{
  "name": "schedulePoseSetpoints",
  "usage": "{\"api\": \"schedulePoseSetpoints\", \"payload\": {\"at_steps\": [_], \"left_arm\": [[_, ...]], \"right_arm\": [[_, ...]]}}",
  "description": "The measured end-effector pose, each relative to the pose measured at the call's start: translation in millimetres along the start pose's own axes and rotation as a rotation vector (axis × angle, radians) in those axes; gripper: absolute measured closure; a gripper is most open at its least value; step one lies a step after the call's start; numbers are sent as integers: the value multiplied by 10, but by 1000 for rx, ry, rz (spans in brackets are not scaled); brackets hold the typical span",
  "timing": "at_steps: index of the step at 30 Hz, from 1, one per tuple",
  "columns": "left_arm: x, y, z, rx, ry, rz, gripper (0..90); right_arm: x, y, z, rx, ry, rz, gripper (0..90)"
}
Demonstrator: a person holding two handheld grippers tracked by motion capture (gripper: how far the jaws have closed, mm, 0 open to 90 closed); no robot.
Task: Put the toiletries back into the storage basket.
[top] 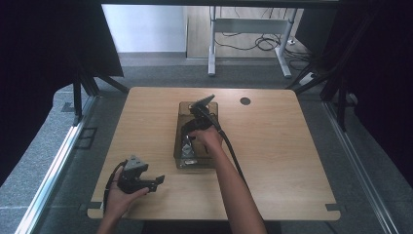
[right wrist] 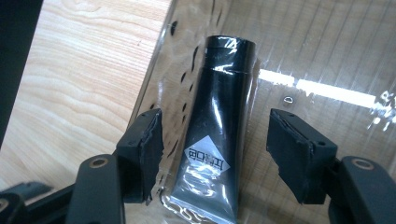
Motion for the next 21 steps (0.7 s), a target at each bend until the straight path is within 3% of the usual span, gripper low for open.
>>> {"api": "schedulePoseSetpoints", "payload": {"at_steps": [4, 10, 13, 21], "left_arm": [[7, -1, -7, 2, 0, 0, 193], [13, -3, -5, 0, 3, -6, 193], [11, -12, 5, 6, 4, -6, 193], [21, -17, 3, 6, 13, -11, 193]], "right_arm": [[0, -31, -67, -7, 3, -64, 361], [-24, -63, -216, -45, 26, -116, 361], [-78, -113, -350, -71, 34, -169, 364], [-208, -259, -531, -104, 62, -255, 379]]}}
Point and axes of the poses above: each handheld gripper's, and its own axes: z roughly forward along the jaws, y roughly out of its top, x roughly to its left, the point moved 8 cm from there along z, roughly forward along the jaws, and after that the axes turned 2 degrees about x, right-handed, at the moved point
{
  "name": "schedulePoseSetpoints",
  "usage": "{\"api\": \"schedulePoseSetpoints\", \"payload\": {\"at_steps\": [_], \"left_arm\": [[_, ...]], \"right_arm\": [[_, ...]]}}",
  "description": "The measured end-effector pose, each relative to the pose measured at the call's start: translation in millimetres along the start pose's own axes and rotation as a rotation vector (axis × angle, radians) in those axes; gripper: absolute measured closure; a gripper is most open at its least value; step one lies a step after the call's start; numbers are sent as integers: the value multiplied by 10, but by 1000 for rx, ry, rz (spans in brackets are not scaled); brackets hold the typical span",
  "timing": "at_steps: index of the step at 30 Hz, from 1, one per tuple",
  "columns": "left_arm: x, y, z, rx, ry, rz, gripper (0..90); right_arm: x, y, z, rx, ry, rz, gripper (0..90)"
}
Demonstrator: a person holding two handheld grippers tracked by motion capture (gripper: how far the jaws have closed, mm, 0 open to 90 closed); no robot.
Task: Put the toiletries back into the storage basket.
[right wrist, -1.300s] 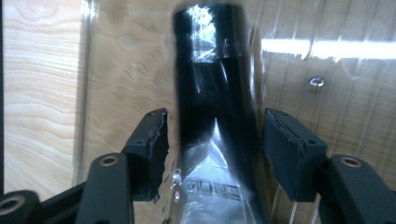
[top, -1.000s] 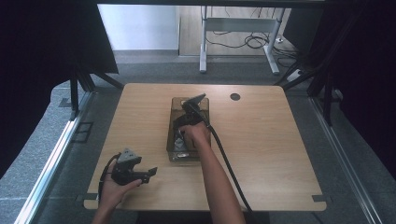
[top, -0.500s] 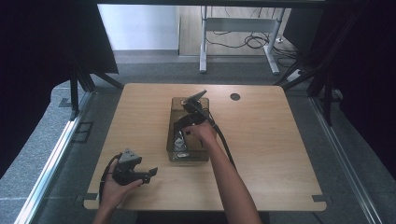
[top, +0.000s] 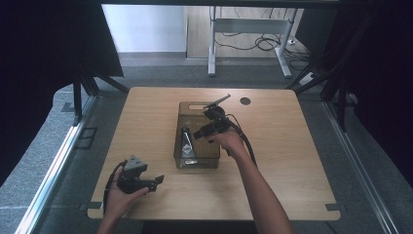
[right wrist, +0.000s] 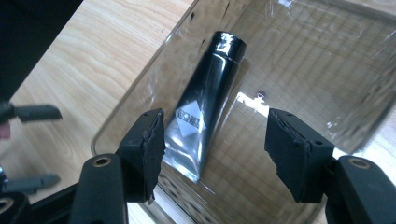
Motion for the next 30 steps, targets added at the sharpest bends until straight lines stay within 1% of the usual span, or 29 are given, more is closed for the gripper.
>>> {"api": "schedulePoseSetpoints", "payload": {"at_steps": [2, 3, 4, 5, 10, 14, 15, 18, 19, 20, 22, 24, 27, 30], "left_arm": [[5, -4, 5, 2, 2, 1, 193], [7, -6, 8, 3, 4, 1, 193], [7, -6, 8, 3, 4, 1, 193], [7, -7, 12, 4, 6, 1, 193], [5, -11, 14, 9, 11, 4, 193], [6, -11, 13, 7, 14, 3, 193], [5, -11, 12, 7, 14, 3, 193], [-1, -14, 24, 11, 15, 3, 193], [-1, -19, 29, 17, 17, 7, 193], [-3, -21, 34, 19, 20, 9, 193], [-16, -23, 38, 20, 19, 11, 193], [-24, -20, 35, 19, 19, 12, 193], [-20, -18, 29, 16, 18, 11, 193], [-2, -18, 21, 14, 19, 7, 193]], "right_arm": [[-19, -60, -48, -9, -1, -27, 373], [-39, -102, -77, -15, -4, -52, 373], [-39, -102, -77, -15, -4, -52, 373], [-63, -166, -136, -37, 0, -75, 376], [-118, -354, -280, -77, 28, -79, 377], [-125, -536, -382, -107, 39, -117, 377], [-135, -588, -404, -112, 36, -126, 377], [-206, -747, -451, -130, 6, -142, 379], [-232, -797, -455, -136, 4, -141, 381], [-257, -846, -451, -142, 1, -137, 382], [-306, -930, -431, -150, -24, -136, 384], [-337, -997, -411, -147, -46, -152, 384], [-355, -1048, -409, -154, -47, -159, 384], [-392, -1094, -405, -163, -47, -153, 383]]}}
Point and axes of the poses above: each handheld gripper's, and its own axes: z roughly forward along the jaws, y roughly out of its top, x roughly to its left, the point moved 8 cm from there along z, roughly forward along the jaws, and after that the axes turned 2 degrees about x, right-handed, at the moved point
